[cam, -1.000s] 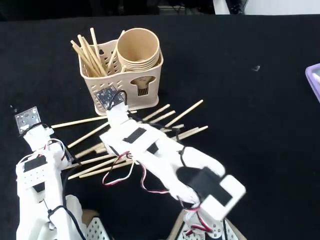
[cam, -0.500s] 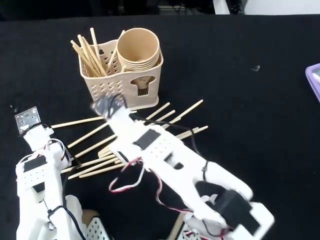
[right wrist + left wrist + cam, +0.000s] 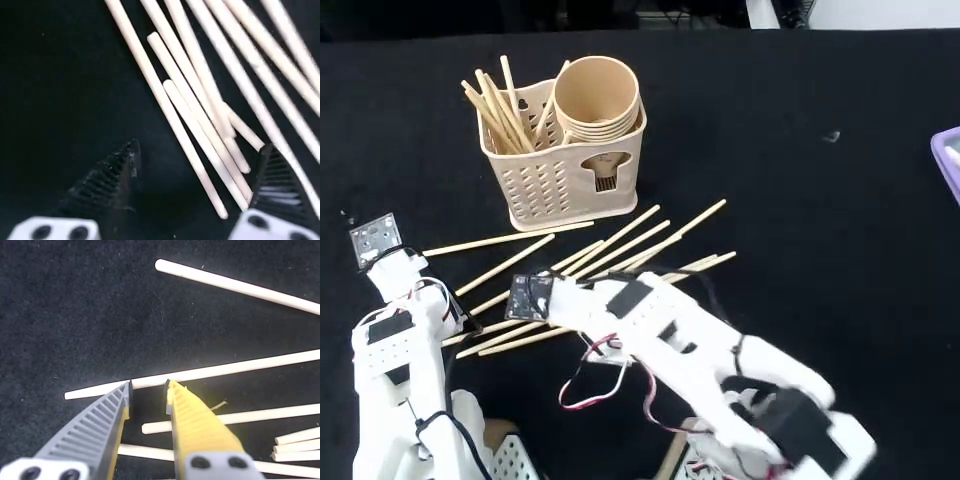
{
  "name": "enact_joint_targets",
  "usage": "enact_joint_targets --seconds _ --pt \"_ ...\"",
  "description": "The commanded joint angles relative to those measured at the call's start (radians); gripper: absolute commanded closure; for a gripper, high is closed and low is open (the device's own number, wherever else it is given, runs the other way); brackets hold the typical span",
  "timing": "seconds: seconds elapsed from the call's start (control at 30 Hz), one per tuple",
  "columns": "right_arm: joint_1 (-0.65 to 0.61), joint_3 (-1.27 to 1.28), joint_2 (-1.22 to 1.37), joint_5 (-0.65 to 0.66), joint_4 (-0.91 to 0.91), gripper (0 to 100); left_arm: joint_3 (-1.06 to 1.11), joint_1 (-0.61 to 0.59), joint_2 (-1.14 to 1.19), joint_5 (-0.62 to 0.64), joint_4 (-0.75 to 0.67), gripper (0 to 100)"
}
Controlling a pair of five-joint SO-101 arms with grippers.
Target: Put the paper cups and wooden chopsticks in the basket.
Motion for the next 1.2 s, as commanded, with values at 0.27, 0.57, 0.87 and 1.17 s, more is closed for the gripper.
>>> enact_joint_targets --seconds 0.27,0.57,0.87,1.17 --pt "0.044 -0.081 0.076 0.014 0.048 97.4 -0.016 -0.004 -0.015 0.005 -0.012 87" --pt "0.049 -0.062 -0.165 0.014 0.204 97.7 -0.016 -0.004 -0.015 0.005 -0.012 87" --pt "0.049 -0.045 -0.259 0.012 0.18 98.7 -0.016 -0.004 -0.015 0.005 -0.012 87" --pt "0.083 0.088 -0.14 0.012 0.037 98.6 -0.016 -0.004 -0.015 0.005 -0.012 87"
